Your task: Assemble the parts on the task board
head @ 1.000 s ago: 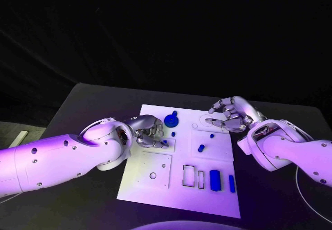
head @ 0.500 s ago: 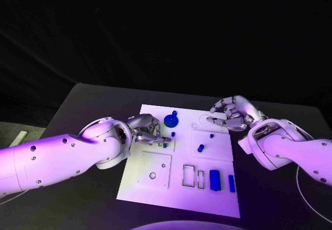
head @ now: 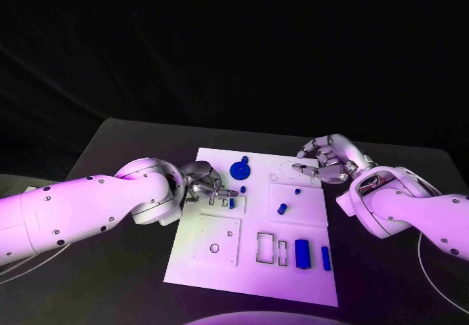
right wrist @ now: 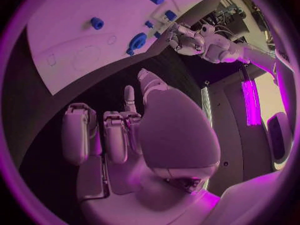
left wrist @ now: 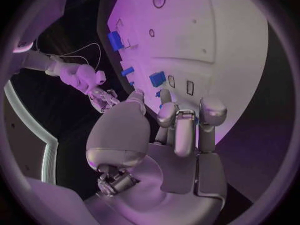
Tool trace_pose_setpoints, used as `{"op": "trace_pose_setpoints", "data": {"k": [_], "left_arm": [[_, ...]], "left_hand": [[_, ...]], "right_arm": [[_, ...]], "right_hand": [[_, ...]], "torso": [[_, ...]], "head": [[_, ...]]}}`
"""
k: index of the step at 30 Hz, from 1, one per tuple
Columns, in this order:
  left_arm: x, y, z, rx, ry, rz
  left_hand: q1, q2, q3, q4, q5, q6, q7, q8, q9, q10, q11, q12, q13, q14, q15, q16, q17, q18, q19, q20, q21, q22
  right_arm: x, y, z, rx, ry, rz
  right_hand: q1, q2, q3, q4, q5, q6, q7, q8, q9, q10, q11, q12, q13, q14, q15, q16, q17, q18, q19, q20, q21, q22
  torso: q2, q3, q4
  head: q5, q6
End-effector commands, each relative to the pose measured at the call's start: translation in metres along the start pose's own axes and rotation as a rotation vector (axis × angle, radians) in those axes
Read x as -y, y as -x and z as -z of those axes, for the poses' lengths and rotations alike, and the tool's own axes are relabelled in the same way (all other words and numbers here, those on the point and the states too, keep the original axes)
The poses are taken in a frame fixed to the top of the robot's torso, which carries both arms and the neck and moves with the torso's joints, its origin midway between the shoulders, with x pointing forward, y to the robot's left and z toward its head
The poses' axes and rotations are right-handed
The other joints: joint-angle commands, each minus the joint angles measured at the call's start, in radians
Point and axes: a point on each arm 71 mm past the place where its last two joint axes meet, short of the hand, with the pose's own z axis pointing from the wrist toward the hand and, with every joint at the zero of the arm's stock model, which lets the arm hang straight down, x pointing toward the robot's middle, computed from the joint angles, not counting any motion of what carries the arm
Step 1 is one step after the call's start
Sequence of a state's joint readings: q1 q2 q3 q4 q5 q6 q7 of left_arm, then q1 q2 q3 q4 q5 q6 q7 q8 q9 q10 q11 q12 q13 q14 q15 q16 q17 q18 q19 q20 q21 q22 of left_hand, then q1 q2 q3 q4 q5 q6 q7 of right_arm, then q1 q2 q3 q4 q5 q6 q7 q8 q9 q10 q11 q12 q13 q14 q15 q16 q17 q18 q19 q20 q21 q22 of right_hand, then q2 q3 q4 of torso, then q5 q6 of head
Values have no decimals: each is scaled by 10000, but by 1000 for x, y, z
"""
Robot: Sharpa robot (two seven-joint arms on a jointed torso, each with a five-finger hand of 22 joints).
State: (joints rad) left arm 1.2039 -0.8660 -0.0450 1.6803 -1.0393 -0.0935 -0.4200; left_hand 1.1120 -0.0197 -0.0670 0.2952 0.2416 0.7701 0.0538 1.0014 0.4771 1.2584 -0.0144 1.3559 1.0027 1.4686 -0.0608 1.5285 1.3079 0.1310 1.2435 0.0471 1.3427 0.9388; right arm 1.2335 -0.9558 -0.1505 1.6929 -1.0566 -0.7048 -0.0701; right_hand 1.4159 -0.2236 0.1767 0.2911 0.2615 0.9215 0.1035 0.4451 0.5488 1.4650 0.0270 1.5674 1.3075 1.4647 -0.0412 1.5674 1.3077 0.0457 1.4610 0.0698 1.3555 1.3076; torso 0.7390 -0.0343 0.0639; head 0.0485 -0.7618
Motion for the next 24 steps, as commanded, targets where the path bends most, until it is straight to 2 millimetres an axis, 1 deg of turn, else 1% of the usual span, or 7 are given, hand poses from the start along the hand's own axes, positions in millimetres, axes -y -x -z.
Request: {"op": "trace_pose_setpoints", "data": {"k": [1,6,12,15,17,22,24], "left_arm": [[1,-5,0,-1545,470,492],[6,3,0,-1639,450,423],[14,5,-2,-1813,358,330],[18,5,-5,-1826,342,283],[19,6,-6,-1800,344,245],[22,9,-11,-1732,370,58],[23,9,-12,-1750,395,-32]], "left_hand": [[0,141,58,6,24,70,-19,-10,38,120,-3,83,62,683,-89,22,1312,-162,79,-17,51,58],[5,208,60,1,29,148,-59,15,119,208,-36,123,182,686,-116,21,1314,-172,113,-43,72,110],[-28,221,37,8,11,173,-72,18,160,233,-50,131,209,687,-130,19,1312,-176,126,-56,81,131],[-39,225,31,9,6,175,-74,17,168,230,-53,127,201,687,-133,19,1313,-178,131,-59,84,139],[-73,263,23,11,-2,175,-78,9,192,225,-58,119,189,687,-140,18,1313,-180,138,-68,89,151],[-88,284,20,10,-4,173,-81,3,205,212,-60,107,164,685,-143,15,1304,-184,149,-72,97,172],[-43,298,28,-7,7,154,-87,-14,230,199,-65,94,147,685,-148,13,1302,-185,150,-79,97,175]], "right_arm": [[1,0,-1,-105,-108,19],[1,0,-1,-91,-159,7],[2,2,-2,-13,-220,-22],[3,3,-3,75,-228,-71],[3,4,-3,161,-223,-135],[3,6,-4,356,-213,-296],[3,7,-5,404,-199,-335]], "right_hand": [[-84,31,-81,2,63,-57,-5,36,-1,1058,-7,34,2633,1020,21,-28,2427,1,257,-17,-58,1950],[-108,29,-91,7,80,-60,-3,43,-2,1058,-6,34,2633,1018,22,-31,2416,4,252,-17,-73,1947],[-145,24,-108,10,99,-70,0,51,-4,1058,-4,34,2633,1007,23,-47,2364,21,219,-16,-158,1922],[-177,26,-118,7,119,-87,1,58,-8,1058,-2,34,2633,989,25,-73,2280,45,172,-14,-282,1886],[-199,26,-114,-4,141,-138,6,77,-15,1016,-1,-31,2594,957,27,-122,2132,89,83,-10,-504,1821],[-230,-32,51,-13,177,-454,59,186,-55,147,30,-1458,1673,710,40,-537,1098,341,-449,10,-1903,1383],[-245,-55,93,-12,183,-526,74,208,-65,22,37,-1680,1509,659,45,-639,885,393,-555,12,-2213,1278]], "torso": [[-13,10,3],[-14,1,15],[3,-14,17],[4,-12,22],[2,-7,25],[7,-7,17],[12,-8,16]], "head": [[-1,5],[-16,9],[-32,19],[-20,13],[-15,17],[-1,26],[-1,9]]}}
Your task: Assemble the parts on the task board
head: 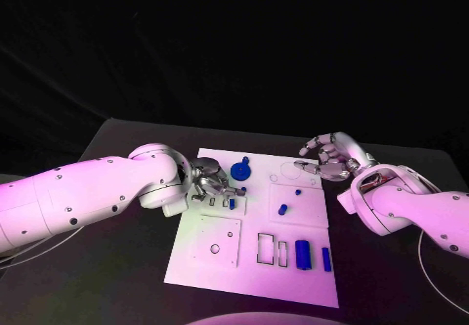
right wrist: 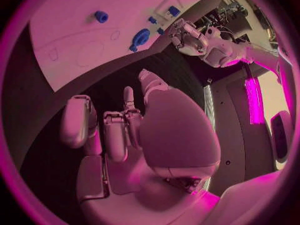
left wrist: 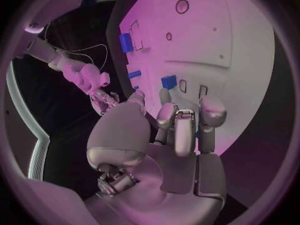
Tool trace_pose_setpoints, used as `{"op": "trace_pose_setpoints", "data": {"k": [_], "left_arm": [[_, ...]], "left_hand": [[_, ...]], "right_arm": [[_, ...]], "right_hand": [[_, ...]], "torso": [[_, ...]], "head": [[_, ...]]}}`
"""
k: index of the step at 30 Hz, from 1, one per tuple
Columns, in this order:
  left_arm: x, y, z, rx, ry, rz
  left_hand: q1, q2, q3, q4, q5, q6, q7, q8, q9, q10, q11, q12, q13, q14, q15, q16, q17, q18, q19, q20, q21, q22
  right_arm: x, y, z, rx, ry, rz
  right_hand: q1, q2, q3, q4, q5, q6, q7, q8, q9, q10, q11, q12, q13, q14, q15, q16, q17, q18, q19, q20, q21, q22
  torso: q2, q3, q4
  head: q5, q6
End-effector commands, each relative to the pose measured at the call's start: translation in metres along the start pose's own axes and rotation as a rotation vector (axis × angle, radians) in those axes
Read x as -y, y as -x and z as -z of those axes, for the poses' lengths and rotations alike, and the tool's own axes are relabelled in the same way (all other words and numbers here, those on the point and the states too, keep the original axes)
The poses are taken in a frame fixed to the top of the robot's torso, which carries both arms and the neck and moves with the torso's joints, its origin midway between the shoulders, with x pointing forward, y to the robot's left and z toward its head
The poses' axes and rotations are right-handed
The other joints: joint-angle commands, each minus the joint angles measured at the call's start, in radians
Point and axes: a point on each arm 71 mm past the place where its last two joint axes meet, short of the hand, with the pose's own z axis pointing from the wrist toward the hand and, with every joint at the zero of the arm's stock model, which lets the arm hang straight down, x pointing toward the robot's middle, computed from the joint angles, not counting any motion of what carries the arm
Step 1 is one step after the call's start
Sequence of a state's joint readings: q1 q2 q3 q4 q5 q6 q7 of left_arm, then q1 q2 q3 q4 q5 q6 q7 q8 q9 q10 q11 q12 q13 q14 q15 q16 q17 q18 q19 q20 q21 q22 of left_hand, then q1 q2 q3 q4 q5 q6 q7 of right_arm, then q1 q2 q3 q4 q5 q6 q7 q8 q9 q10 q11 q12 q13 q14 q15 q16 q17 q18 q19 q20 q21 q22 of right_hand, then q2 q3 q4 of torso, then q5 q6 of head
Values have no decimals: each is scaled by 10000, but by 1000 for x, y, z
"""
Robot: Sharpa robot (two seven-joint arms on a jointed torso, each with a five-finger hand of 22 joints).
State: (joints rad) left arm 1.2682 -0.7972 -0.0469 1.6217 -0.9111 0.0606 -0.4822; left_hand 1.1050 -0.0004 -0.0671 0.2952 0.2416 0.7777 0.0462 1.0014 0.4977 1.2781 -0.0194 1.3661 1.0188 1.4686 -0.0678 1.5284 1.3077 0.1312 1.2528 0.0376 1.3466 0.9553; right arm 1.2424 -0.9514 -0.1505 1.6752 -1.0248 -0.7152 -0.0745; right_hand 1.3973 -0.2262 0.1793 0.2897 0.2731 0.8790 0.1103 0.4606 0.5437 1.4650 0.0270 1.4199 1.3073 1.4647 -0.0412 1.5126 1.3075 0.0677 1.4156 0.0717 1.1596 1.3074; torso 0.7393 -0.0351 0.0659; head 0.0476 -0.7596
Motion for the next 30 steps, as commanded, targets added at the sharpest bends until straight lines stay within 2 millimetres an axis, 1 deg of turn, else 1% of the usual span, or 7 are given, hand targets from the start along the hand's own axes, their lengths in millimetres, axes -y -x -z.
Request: {"op": "trace_pose_setpoints", "data": {"k": [1,9,12,16,17,21,30], "left_arm": [[1,-1,-2,-305,99,-243],[2,-3,-5,-548,169,-485],[2,-4,-6,-709,225,-586],[1,-4,-8,-824,302,-694],[1,-4,-9,-840,328,-723],[0,-3,-10,-814,379,-780],[0,-2,-12,-775,432,-856]], "left_hand": [[80,113,39,-11,16,63,-14,-27,49,5,-19,-11,-4,685,-83,13,1305,-190,63,9,63,24],[188,133,62,-12,32,37,-17,-56,103,-3,-25,-21,-1,685,-90,10,1301,-193,65,-1,66,35],[209,142,69,-12,36,33,-17,-62,114,-9,-26,-27,-10,685,-91,9,1301,-194,67,-3,68,40],[241,167,83,-8,41,21,-15,-76,134,-35,-25,-47,-50,678,-92,0,1275,-199,78,-6,76,65],[241,167,83,-8,41,21,-15,-76,134,-35,-25,-47,-50,678,-92,0,1275,-199,78,-6,76,65],[249,173,86,-8,42,13,-13,-83,140,-48,-24,-56,-68,675,-92,-4,1263,-199,75,-7,74,60],[265,196,95,-6,43,-1,-9,-97,155,-43,-21,-52,-47,677,-91,-2,1273,-202,83,-8,81,80]], "right_arm": [[-1,2,0,199,81,-209],[-1,4,-1,262,13,-334],[0,5,-2,300,0,-370],[0,7,-3,407,-43,-523],[1,7,-3,465,-57,-596],[1,9,-4,600,-71,-737],[2,11,-4,696,-85,-822]], "right_hand": [[-62,-37,78,1,68,-123,9,57,-18,-20,41,-279,1457,647,46,-116,839,185,-125,-6,-330,1254],[-112,-97,210,0,71,-250,22,164,-32,-402,45,-970,918,508,46,-436,258,314,-376,-2,-1160,951],[-138,-125,279,-1,69,-287,17,220,-37,-635,38,-1397,578,418,39,-645,-96,390,-520,-8,-1651,764],[-187,-204,510,-2,66,-385,8,331,-53,-1476,24,-2994,-702,32,17,-1538,-1442,678,-1136,-20,-3611,-13],[-207,-257,672,2,62,-438,18,376,-60,-2011,28,-4108,-1613,-258,21,-2256,-2392,866,-1571,-13,-4978,-598],[-257,-396,1047,-10,57,-543,43,471,-87,-2495,46,-5394,-2882,-498,42,-3320,-3500,1086,-1989,13,-6915,-1588],[-282,-446,1164,-14,55,-559,43,512,-98,-2571,47,-5609,-3164,-507,44,-3541,-3661,1113,-1987,15,-7251,-1804]], "torso": [[9,0,-4],[-3,-8,3],[-5,-2,2],[-3,-1,0],[-3,-8,-2],[-1,-12,-5],[6,-17,-2]], "head": [[8,-13],[12,-56],[22,-69],[26,-85],[27,-78],[41,-76],[39,-94]]}}
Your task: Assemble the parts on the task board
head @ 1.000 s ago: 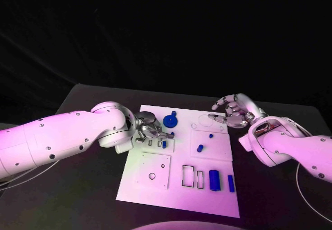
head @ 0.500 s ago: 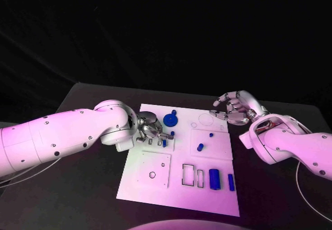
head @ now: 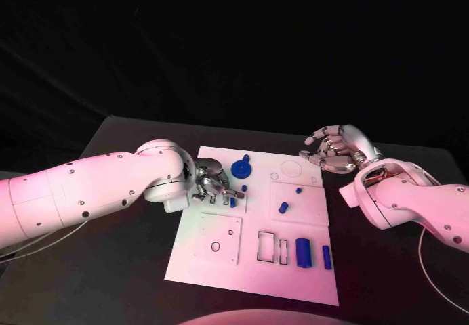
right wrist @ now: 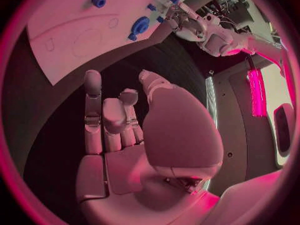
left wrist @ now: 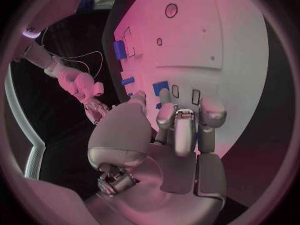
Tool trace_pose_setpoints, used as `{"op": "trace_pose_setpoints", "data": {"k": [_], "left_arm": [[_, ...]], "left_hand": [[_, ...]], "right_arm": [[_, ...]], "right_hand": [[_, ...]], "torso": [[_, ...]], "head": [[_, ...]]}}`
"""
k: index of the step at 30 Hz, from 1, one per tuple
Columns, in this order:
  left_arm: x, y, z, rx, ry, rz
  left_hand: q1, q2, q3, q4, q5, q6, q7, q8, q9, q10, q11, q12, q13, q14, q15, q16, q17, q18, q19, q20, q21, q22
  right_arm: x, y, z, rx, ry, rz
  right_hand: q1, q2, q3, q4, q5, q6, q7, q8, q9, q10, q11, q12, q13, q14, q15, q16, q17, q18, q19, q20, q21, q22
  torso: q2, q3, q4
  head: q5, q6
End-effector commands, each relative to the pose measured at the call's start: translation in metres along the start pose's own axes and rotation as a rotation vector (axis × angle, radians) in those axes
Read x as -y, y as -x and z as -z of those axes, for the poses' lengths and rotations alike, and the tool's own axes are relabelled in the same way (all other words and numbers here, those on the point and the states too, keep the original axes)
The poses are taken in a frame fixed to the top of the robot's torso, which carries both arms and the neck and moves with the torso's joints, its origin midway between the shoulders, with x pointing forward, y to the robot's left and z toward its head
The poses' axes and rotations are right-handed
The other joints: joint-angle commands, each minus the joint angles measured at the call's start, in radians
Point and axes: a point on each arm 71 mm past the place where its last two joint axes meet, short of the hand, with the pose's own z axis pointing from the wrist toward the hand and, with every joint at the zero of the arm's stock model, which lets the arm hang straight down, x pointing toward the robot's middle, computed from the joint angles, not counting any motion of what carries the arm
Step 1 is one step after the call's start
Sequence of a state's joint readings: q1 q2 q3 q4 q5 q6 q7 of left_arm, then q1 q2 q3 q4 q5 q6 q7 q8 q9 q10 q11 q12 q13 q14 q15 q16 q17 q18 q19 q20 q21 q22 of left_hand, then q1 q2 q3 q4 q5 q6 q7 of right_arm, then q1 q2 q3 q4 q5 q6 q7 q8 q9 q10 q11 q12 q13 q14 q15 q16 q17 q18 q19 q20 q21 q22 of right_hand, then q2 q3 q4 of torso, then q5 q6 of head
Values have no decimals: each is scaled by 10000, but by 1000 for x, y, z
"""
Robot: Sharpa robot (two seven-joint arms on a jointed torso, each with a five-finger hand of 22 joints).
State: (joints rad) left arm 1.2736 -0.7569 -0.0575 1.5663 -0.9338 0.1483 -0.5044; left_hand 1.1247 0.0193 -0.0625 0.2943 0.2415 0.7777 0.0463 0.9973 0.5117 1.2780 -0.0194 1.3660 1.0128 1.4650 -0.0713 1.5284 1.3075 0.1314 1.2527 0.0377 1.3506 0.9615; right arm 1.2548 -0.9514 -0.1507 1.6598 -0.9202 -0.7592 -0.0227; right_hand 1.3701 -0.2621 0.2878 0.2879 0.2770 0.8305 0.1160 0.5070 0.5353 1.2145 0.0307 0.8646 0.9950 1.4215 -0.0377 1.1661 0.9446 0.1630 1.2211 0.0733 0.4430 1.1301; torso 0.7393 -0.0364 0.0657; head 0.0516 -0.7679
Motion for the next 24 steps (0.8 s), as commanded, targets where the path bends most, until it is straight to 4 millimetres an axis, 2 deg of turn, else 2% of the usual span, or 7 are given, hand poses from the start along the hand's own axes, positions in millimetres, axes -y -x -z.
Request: {"op": "trace_pose_setpoints", "data": {"k": [1,8,24], "left_arm": [[2,-1,-1,-160,22,-240],[2,0,-3,-83,81,-287],[3,-1,-7,-298,185,-410]], "left_hand": [[68,-1,49,3,43,0,-9,-56,15,-42,-22,-52,12,713,-56,-1,1275,-205,83,-8,40,17],[186,71,99,-3,50,-40,-1,-104,81,-67,-16,-69,2,710,-52,-6,1268,-204,73,-10,36,10],[418,79,154,-11,46,-125,30,-213,175,-139,10,-114,-57,694,-34,-28,1217,-213,82,-1,50,54]], "right_arm": [[-1,1,0,119,108,-142],[-1,1,-1,117,103,-153],[-1,0,-1,79,74,-155]], "right_hand": [[-10,-87,79,3,16,-75,-13,48,-14,-66,10,-56,-41,-75,8,-75,-32,159,-42,-1,-85,-31],[-17,-111,126,0,15,-79,-13,66,-18,-131,10,-191,-196,-92,9,-191,-128,180,-67,0,-291,-146],[2,-157,273,-7,14,-102,-6,105,-33,-291,15,-512,-574,-155,14,-516,-398,194,-69,5,-576,-345]], "torso": [[5,-2,4],[9,-8,4],[8,-9,0]], "head": [[-5,-16],[-3,-32],[-9,-70]]}}
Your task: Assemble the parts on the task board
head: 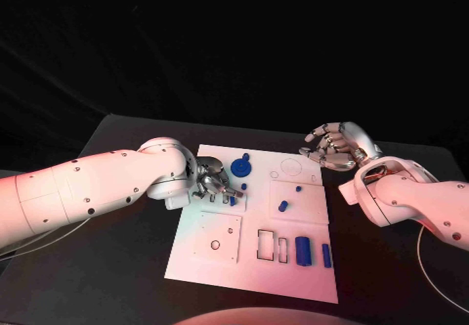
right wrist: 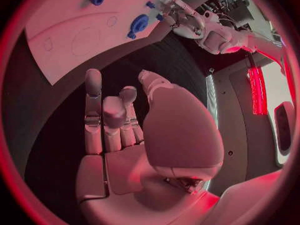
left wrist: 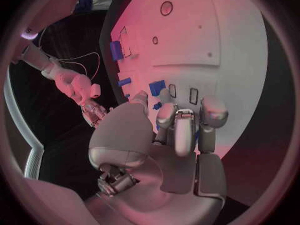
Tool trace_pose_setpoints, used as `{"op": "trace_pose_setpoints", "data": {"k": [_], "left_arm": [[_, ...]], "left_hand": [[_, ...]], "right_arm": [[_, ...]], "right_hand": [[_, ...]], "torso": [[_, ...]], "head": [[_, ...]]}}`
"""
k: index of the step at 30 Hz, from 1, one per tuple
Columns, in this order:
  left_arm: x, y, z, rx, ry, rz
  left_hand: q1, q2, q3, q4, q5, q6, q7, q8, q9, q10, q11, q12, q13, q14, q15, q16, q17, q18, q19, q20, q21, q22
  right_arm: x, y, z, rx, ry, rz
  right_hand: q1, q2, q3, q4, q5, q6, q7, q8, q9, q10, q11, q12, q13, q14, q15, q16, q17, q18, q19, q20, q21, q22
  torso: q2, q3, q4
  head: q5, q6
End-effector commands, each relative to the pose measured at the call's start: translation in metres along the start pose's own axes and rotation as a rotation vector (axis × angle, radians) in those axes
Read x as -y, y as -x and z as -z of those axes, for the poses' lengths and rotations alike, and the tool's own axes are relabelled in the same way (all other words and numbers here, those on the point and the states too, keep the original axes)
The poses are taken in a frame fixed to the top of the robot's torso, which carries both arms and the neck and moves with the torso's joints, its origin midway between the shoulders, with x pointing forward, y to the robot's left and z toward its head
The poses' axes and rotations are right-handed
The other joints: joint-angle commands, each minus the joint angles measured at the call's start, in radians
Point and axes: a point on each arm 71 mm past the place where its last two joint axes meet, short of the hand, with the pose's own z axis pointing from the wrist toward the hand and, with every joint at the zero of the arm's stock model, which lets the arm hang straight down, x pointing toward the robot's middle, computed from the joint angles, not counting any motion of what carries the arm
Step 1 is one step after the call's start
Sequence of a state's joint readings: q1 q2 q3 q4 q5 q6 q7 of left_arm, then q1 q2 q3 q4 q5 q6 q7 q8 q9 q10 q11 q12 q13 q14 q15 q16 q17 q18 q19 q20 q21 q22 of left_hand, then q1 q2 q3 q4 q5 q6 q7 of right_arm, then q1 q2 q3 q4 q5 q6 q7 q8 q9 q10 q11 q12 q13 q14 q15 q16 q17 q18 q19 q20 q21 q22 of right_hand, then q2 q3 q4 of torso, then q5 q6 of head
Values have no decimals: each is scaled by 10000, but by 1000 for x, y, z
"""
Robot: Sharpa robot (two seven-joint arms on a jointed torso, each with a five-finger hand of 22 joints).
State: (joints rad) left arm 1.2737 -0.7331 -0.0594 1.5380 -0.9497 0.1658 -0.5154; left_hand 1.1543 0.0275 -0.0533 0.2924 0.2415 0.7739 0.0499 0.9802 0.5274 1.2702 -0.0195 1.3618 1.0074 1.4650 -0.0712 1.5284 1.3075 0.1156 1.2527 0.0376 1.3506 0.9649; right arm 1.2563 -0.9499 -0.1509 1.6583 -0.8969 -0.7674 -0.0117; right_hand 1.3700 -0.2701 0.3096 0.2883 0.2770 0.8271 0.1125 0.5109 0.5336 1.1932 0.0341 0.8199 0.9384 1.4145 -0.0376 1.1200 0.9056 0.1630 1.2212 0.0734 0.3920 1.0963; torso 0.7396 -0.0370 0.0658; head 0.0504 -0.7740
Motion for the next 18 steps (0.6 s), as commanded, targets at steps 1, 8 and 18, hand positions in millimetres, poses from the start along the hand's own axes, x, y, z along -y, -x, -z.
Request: {"op": "trace_pose_setpoints", "data": {"k": [1,8,18], "left_arm": [[2,-2,-1,-244,-3,-196],[4,-3,-2,-295,-12,-233],[5,-3,-3,-343,-18,-264]], "left_hand": [[122,-4,61,8,46,-88,-6,-42,18,-61,12,-72,-2,694,-35,-27,1217,-55,83,-1,50,20],[232,0,93,4,49,-101,3,-84,57,-77,21,-80,-5,692,-27,-31,1213,-56,81,6,53,28],[590,71,255,2,58,-104,9,-204,180,-95,29,-87,23,689,-16,-36,1209,-56,74,21,59,44]], "right_arm": [[-1,0,0,-13,113,9],[-2,-1,0,-21,117,7],[-2,-1,0,-33,115,6]], "right_hand": [[1,-80,64,-11,14,-69,29,69,-18,-85,-18,-80,-28,-91,14,-84,-33,194,-68,5,-77,-18],[-3,-97,99,-12,13,-80,32,78,-23,-139,-15,-186,-150,-118,17,-195,-128,193,-60,8,-130,-64],[-9,-110,137,-12,11,-92,37,89,-28,-197,-10,-297,-279,-150,21,-326,-238,193,-54,11,-189,-115]], "torso": [[5,1,0],[1,5,1],[-5,8,-4]], "head": [[3,-10],[7,-18],[5,-33]]}}
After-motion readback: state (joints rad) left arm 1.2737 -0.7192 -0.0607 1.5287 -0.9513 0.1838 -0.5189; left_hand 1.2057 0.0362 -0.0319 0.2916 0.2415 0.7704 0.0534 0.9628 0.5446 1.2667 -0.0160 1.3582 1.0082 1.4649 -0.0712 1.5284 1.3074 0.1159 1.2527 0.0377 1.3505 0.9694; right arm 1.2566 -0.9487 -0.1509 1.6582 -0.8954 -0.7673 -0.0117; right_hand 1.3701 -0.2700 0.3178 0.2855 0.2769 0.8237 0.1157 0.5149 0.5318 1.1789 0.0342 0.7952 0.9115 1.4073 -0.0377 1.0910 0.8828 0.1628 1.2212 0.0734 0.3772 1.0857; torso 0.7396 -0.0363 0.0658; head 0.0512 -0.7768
